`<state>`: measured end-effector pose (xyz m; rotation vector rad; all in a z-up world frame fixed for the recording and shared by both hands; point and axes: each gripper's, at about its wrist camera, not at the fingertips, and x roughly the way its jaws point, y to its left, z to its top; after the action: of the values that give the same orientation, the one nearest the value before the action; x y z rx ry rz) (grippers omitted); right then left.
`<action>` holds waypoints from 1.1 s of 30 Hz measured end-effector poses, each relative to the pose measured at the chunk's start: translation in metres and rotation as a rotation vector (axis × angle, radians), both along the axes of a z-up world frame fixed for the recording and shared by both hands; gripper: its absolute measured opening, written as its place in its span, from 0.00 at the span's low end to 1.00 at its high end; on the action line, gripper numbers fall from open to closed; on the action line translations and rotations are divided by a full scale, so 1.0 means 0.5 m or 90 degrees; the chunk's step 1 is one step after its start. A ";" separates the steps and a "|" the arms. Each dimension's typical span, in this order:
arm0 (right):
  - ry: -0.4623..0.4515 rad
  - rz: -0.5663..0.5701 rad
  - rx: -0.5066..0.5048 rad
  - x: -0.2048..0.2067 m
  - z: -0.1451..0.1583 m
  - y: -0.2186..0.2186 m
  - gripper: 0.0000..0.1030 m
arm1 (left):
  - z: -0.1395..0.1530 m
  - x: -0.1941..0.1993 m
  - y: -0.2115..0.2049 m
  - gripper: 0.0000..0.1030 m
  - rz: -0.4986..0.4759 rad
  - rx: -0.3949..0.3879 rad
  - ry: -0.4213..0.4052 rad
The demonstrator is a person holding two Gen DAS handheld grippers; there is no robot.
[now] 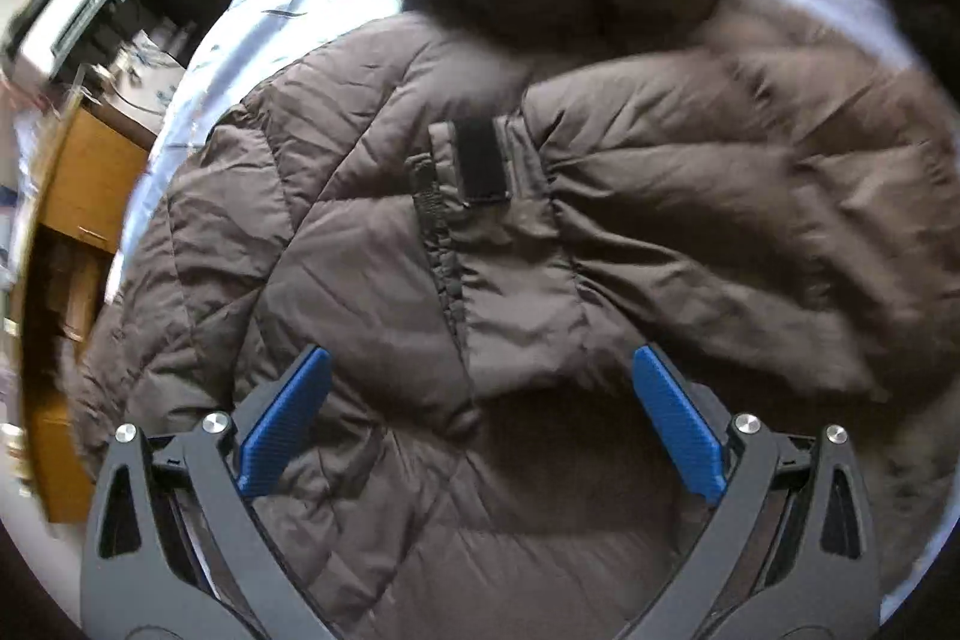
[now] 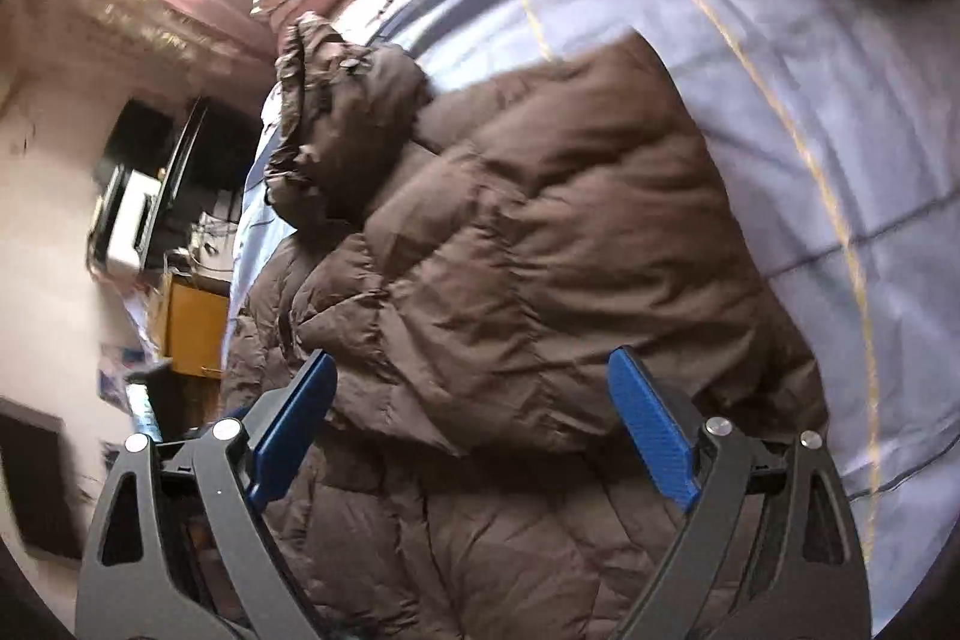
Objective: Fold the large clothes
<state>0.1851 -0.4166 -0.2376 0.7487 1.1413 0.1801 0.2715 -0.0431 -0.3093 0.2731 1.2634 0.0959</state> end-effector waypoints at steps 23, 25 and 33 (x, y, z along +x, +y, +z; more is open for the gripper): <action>-0.013 0.107 -0.319 -0.001 -0.072 0.129 0.80 | -0.002 0.070 -0.022 0.98 0.028 -0.099 -0.064; -0.009 0.120 -0.357 0.004 -0.101 0.143 0.80 | -0.041 0.077 -0.025 0.98 0.037 -0.066 -0.024; 0.009 0.118 -0.338 0.014 -0.106 0.123 0.80 | 0.030 0.090 0.050 0.98 0.087 -0.133 -0.061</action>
<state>0.1922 -0.3549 -0.2908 0.1749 1.2021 0.0220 0.3165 -0.0183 -0.2942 0.0022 1.1847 0.0921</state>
